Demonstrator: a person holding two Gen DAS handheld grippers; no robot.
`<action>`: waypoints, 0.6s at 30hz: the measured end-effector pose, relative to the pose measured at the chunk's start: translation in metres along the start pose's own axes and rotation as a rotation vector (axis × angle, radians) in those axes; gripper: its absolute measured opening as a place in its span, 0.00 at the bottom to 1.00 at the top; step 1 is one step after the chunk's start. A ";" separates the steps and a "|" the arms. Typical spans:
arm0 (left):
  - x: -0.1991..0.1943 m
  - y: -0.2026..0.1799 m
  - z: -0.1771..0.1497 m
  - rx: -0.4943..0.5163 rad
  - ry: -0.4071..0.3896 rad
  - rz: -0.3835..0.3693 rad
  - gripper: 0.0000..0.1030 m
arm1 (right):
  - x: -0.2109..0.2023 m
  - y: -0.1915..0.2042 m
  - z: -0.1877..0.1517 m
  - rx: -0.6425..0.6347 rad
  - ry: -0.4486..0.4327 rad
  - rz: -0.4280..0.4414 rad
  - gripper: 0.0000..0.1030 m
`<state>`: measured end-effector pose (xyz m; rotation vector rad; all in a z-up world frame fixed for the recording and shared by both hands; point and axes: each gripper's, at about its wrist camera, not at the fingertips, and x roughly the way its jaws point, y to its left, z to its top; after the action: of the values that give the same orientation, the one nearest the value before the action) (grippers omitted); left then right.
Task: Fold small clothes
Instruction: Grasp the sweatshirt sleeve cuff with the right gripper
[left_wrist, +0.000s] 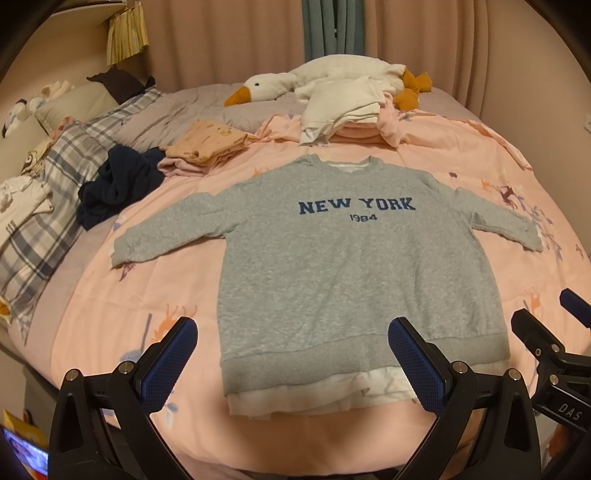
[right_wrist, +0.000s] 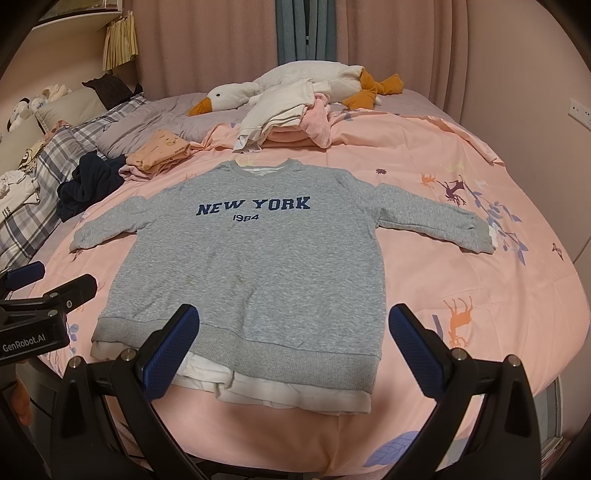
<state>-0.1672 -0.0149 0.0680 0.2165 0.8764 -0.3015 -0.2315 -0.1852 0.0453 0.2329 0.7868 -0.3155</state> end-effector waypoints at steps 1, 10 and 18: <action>0.005 0.000 0.003 0.001 0.003 -0.001 0.99 | 0.000 0.001 0.000 0.001 0.001 -0.002 1.00; 0.046 0.014 0.010 -0.046 0.038 -0.079 0.99 | 0.018 -0.022 -0.008 0.105 0.020 0.116 1.00; 0.098 0.036 0.010 -0.204 0.115 -0.381 0.99 | 0.050 -0.077 -0.018 0.331 -0.004 0.279 1.00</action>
<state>-0.0886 -0.0012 0.0003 -0.1263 1.0550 -0.5542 -0.2382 -0.2599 -0.0101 0.6470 0.6852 -0.1805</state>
